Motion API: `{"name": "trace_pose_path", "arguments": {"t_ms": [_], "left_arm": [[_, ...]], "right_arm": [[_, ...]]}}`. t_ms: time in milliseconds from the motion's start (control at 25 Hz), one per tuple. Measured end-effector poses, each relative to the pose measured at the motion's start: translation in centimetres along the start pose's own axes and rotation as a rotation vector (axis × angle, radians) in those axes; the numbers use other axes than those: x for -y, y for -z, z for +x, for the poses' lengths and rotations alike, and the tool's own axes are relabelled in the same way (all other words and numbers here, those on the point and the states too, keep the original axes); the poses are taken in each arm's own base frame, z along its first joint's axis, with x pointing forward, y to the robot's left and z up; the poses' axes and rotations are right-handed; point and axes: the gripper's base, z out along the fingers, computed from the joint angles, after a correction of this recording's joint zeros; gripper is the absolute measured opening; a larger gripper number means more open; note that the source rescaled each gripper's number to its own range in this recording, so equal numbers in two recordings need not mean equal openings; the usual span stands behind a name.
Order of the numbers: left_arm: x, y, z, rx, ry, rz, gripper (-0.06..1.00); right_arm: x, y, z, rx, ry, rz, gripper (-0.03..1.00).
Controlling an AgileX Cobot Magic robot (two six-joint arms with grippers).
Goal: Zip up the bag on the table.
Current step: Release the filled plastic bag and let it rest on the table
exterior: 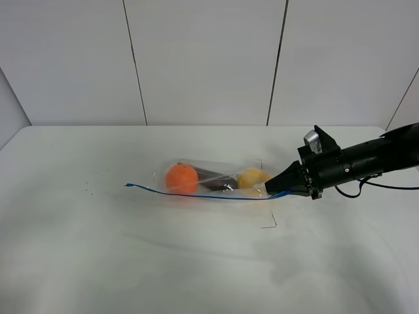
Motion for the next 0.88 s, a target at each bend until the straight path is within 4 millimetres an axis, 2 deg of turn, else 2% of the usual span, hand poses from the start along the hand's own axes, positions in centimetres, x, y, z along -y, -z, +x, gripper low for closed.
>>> {"name": "trace_pose_path", "arguments": {"t_ms": [240, 680, 880], "left_arm": [[0.1, 1.1, 1.5, 0.078, 0.017, 0.041, 1.00], [0.8, 1.0, 1.9, 0.068, -0.076, 0.111, 1.00], [0.7, 1.9, 2.9, 0.159, -0.073, 0.114, 1.00]], "right_arm": [[0.0, 0.0, 0.0, 0.000, 0.003, 0.000, 0.00], [0.0, 0.0, 0.0, 0.000, 0.003, 0.000, 0.00], [0.0, 0.0, 0.0, 0.000, 0.003, 0.000, 0.00]]}}
